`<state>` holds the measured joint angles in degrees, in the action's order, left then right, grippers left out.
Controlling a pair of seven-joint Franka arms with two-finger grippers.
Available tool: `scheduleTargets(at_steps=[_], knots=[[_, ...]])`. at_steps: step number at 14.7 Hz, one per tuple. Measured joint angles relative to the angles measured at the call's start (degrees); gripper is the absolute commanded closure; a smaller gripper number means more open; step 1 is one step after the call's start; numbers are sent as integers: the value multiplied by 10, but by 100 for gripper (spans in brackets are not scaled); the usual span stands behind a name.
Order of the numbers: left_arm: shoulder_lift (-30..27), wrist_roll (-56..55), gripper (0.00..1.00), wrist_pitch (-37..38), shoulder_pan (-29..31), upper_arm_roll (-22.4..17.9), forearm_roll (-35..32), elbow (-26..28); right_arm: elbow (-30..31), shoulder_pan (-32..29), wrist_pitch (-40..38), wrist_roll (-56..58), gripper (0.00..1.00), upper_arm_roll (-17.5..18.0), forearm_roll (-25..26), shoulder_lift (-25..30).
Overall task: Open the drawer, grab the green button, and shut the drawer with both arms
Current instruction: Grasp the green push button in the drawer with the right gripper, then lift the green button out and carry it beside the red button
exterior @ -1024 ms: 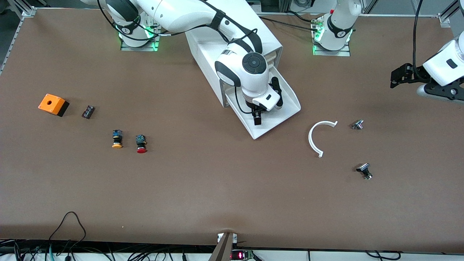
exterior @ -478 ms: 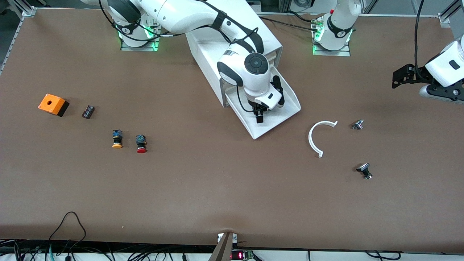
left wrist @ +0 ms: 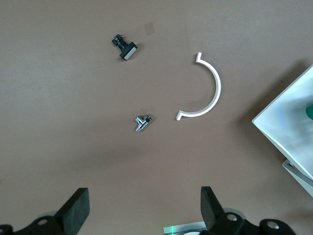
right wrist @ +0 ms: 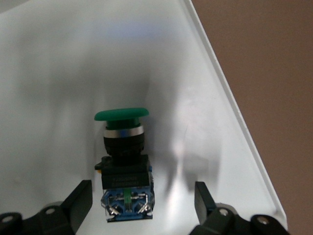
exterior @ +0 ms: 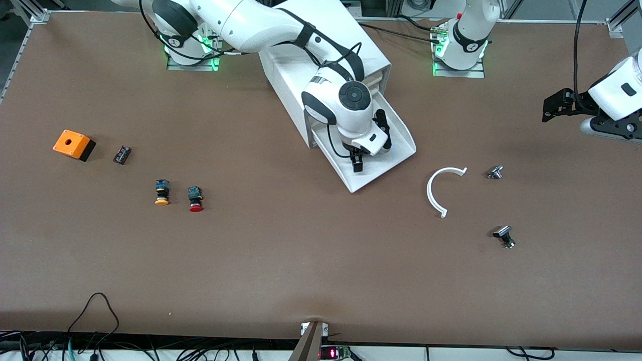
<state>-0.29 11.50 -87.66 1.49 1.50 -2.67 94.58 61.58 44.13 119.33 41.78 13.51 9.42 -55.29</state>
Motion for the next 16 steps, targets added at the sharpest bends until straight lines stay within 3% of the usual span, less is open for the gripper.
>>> scheduleTargets(at_steps=[3, 8, 16], knots=[[0, 0, 0, 0, 0, 0, 0, 0, 0, 0, 10, 1, 50, 0, 0, 0], [0, 0, 0, 0, 0, 0, 0, 0, -1, 0, 19, 1, 63, 5, 0, 0], [0, 0, 0, 1, 0, 0, 0, 0, -21, 7, 19, -80, 64, 9, 0, 16]])
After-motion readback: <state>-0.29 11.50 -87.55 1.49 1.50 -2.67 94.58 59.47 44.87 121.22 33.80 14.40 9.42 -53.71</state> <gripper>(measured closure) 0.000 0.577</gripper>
